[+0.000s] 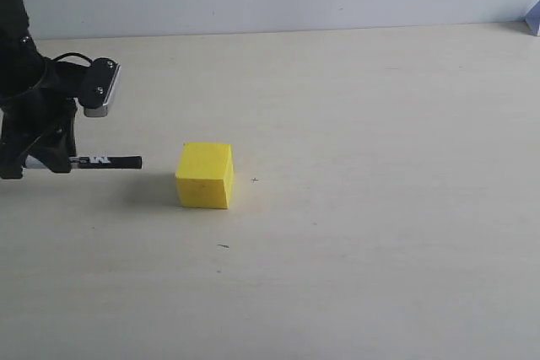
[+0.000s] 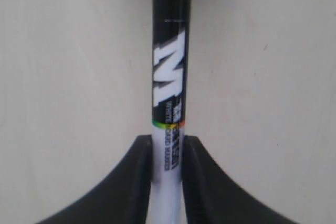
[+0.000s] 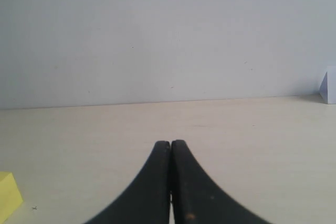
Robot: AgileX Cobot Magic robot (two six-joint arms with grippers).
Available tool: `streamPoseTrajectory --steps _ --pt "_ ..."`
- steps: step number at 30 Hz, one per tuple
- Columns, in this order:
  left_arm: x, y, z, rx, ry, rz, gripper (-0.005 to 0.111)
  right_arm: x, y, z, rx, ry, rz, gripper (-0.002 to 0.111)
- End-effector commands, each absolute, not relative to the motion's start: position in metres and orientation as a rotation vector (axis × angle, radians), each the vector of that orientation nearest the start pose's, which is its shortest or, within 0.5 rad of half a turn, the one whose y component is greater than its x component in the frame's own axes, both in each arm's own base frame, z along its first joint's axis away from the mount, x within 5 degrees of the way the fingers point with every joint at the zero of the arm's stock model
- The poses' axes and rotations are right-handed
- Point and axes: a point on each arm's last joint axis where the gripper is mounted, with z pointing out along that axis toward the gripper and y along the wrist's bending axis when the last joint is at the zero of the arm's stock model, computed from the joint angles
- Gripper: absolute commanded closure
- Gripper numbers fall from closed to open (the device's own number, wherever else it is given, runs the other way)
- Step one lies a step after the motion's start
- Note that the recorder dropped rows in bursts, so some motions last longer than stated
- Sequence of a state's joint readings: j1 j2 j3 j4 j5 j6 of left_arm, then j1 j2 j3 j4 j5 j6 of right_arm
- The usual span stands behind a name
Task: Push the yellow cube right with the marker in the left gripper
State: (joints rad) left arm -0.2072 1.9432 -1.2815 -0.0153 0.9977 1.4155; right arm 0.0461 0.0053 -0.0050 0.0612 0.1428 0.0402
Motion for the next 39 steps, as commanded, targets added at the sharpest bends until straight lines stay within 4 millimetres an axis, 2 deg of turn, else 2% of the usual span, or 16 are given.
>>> streamPoseTrajectory --steps 1,4,5,7,11,14,26,29,34,39 --pt "0.351 -0.109 0.165 -2.35 -2.16 -0.01 0.107 0.056 0.003 0.201 0.036 1.617 0.119 0.108" --pt "0.35 -0.137 0.164 -2.406 -2.138 0.048 0.107 0.056 0.003 0.201 0.036 1.617 0.119 0.108" --pt "0.35 -0.138 0.164 -2.408 -2.141 0.047 0.107 0.056 0.003 0.201 0.036 1.617 0.119 0.108" --pt "0.352 -0.133 0.165 -2.398 -2.127 0.025 0.107 0.056 0.003 0.201 0.036 1.617 0.119 0.108" --pt "0.35 -0.111 0.165 -2.277 -2.136 0.09 0.107 0.056 0.003 0.201 0.036 1.617 0.119 0.108" --pt "0.351 -0.108 0.165 -2.263 -2.151 0.103 0.107 0.056 0.003 0.201 0.036 1.617 0.119 0.108" --pt "0.335 -0.171 0.165 -2.462 -2.082 0.125 0.107 0.056 0.003 0.201 0.036 1.617 0.119 0.108" --pt "0.335 -0.168 0.165 -2.429 -2.102 0.103 0.107 0.056 0.003 0.201 0.036 1.617 0.119 0.108" --pt "0.339 -0.152 0.165 -2.252 -2.213 0.063 0.107 0.056 0.003 0.201 0.036 1.617 0.119 0.108" --pt "0.34 -0.147 0.164 -2.168 -2.266 0.065 0.107 0.056 0.003 0.201 0.036 1.617 0.119 0.108"
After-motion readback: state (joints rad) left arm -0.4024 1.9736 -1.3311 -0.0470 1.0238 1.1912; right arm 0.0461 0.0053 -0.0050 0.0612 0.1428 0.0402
